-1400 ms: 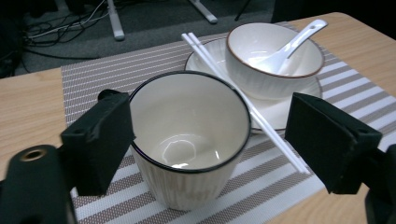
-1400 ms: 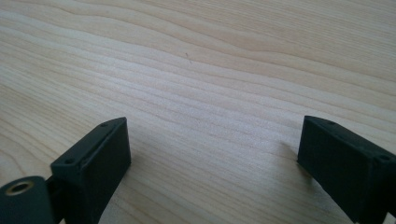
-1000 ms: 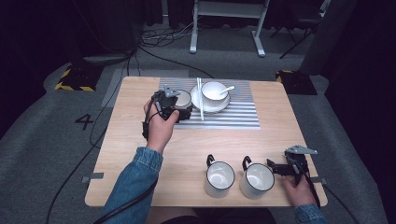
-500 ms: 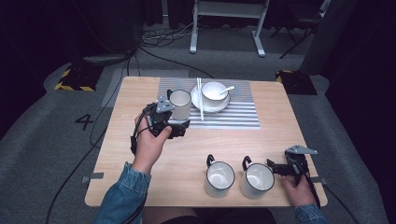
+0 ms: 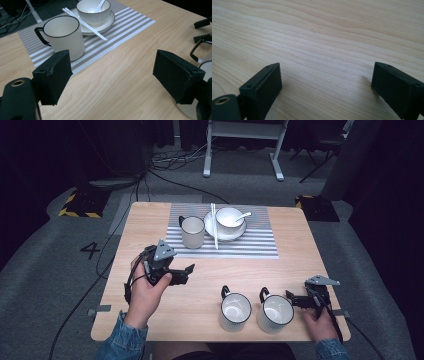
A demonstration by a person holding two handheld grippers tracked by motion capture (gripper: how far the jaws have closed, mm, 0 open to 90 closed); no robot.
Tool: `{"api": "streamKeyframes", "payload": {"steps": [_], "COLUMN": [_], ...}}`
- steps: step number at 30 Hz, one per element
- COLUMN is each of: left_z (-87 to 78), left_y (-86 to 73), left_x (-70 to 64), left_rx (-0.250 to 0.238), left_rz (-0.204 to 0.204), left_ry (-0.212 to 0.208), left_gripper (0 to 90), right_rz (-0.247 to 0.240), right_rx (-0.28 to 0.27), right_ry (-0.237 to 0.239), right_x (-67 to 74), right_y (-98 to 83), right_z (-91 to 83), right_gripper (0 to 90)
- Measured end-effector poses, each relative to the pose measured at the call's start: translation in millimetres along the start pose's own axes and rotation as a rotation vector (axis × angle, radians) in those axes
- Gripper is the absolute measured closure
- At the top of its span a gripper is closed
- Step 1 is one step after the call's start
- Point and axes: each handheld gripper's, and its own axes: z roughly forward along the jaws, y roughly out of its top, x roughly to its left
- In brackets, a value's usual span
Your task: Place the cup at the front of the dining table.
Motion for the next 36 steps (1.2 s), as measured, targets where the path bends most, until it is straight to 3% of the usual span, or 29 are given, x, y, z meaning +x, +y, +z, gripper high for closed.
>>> {"api": "streamKeyframes", "payload": {"steps": [3, 5, 11, 19, 24, 29, 36], "left_z": [-5.5, -10.0, -20.1, -11.5, -0.6, 6.9, 11.8], "left_y": [-11.0, -18.7, -38.0, -64.9, -81.5, -97.3, -115.7], "left_x": [-1.4, -2.7, -4.3, -6.6, -3.3, 4.5, 12.5], "left_rx": [-0.051, -0.052, -0.040, 0.039, 0.091, 0.111, 0.164], "left_rz": [-0.008, -0.021, -0.022, -0.046, -0.064, -0.102, -0.104], "left_ry": [-0.017, -0.044, -0.025, -0.049, -0.036, -0.085, -0.059], "left_gripper": [15.7, 15.7, 15.7, 15.7, 15.8, 16.1, 16.4], "right_rz": [0.000, 0.000, 0.000, 0.000, 0.000, 0.000, 0.000], "right_rx": [0.000, 0.000, 0.000, 0.000, 0.000, 0.000, 0.000], "right_ry": [0.000, 0.000, 0.000, 0.000, -0.001, 0.000, 0.000], "right_x": [0.0, 0.0, 0.1, 0.1, 0.1, 0.0, 0.0], "right_y": [0.0, 0.0, 0.0, 0.0, 0.0, 0.0, 0.0], "right_z": [0.0, 0.0, -0.1, 0.0, -0.1, -0.1, -0.1], "right_gripper": [9.6, 9.6, 9.6, 9.6, 9.6, 9.6, 9.6]}}
